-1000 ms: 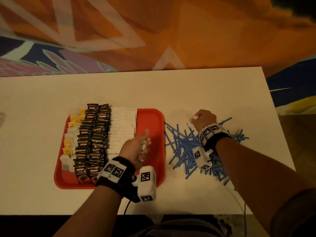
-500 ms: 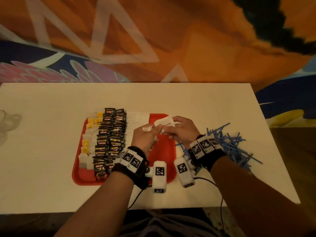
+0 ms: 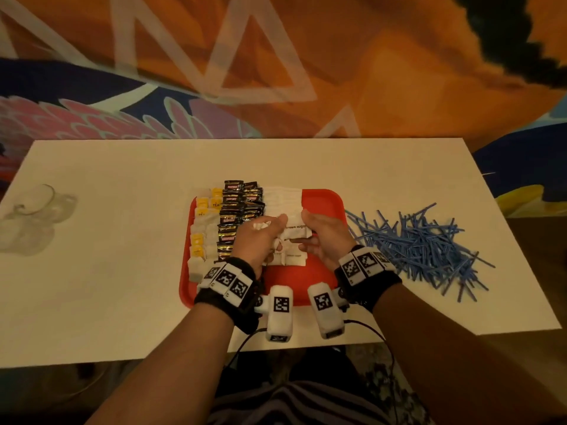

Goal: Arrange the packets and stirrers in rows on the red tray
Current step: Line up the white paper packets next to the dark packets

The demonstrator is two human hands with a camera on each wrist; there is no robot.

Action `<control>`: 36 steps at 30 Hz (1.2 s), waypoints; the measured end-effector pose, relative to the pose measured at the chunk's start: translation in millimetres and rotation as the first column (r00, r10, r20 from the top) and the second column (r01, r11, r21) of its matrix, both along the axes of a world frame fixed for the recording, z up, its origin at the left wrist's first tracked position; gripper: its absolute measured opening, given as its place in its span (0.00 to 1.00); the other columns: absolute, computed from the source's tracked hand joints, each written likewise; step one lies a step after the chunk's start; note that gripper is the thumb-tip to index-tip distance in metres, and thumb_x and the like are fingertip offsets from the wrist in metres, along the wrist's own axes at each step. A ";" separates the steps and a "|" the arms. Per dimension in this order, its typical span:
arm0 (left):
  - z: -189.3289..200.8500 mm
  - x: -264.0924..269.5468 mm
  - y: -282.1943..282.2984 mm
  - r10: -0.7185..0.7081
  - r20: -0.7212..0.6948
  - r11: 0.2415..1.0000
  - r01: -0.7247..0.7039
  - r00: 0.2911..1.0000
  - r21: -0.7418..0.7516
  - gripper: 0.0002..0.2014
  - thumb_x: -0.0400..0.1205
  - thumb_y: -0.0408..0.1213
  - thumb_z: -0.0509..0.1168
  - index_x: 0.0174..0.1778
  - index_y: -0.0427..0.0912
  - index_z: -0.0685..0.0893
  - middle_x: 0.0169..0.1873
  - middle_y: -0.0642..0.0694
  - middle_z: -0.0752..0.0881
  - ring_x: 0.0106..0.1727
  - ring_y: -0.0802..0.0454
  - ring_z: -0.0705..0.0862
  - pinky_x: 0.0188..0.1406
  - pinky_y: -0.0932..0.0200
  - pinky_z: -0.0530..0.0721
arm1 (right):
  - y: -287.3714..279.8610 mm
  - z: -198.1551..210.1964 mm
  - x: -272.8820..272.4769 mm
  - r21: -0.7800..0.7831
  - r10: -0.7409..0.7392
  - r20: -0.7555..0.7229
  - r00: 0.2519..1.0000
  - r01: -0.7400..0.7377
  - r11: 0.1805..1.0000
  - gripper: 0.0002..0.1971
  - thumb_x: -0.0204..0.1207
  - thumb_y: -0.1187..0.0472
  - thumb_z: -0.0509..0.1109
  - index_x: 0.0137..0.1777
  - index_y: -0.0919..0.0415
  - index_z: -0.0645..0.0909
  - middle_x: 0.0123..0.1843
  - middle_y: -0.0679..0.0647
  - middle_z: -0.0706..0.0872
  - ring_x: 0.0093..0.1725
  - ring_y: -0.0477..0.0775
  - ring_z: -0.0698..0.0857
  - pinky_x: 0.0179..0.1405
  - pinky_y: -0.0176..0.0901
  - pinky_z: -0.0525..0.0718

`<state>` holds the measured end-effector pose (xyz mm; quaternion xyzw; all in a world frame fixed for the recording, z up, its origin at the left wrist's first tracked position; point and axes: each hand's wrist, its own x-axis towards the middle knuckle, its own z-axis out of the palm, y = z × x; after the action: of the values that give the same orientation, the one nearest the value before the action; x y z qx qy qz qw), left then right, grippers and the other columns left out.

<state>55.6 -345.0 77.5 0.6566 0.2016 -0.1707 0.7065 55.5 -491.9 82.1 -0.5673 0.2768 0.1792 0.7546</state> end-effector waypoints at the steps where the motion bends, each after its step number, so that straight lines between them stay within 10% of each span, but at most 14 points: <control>1: -2.2 -1.8 5.1 0.013 -0.002 1.000 -0.013 1.000 0.014 0.08 0.80 0.46 0.75 0.43 0.45 0.88 0.30 0.49 0.86 0.25 0.53 0.80 0.19 0.63 0.69 | 4.3 -2.0 -3.8 -0.010 0.019 0.010 1.000 -0.019 1.000 0.14 0.81 0.57 0.71 0.58 0.69 0.82 0.50 0.62 0.87 0.38 0.56 0.89 0.30 0.40 0.84; 12: -47.9 -26.8 30.2 0.040 -0.030 0.969 -0.032 0.999 0.244 0.13 0.81 0.47 0.72 0.34 0.44 0.90 0.27 0.46 0.86 0.28 0.49 0.80 0.32 0.55 0.78 | 3.6 -58.6 -29.2 -0.355 0.190 -0.058 0.980 -0.198 0.914 0.13 0.73 0.63 0.79 0.54 0.65 0.82 0.38 0.58 0.89 0.27 0.42 0.86 0.27 0.34 0.82; 25: -65.4 -53.0 65.0 0.187 -0.179 0.965 -0.146 0.966 0.219 0.10 0.83 0.46 0.71 0.43 0.42 0.89 0.29 0.51 0.86 0.26 0.55 0.78 0.20 0.63 0.70 | 14.0 -133.8 -16.6 -0.579 0.307 -0.196 0.931 -0.362 0.730 0.14 0.72 0.49 0.78 0.54 0.54 0.87 0.53 0.53 0.91 0.54 0.54 0.89 0.60 0.56 0.86; 36: -66.9 -58.1 77.2 0.183 -0.163 0.967 -0.147 0.970 0.209 0.10 0.84 0.44 0.69 0.42 0.43 0.88 0.30 0.49 0.85 0.27 0.54 0.78 0.20 0.64 0.71 | 26.8 -136.0 -18.5 -0.749 0.293 -0.192 0.937 -0.332 0.573 0.13 0.74 0.49 0.77 0.46 0.58 0.83 0.43 0.47 0.84 0.43 0.47 0.81 0.35 0.37 0.75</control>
<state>-2.5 -267.8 10.6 0.6853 0.3347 -0.1495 0.6293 37.1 -465.1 -53.9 -0.8699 0.2395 0.1868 0.3886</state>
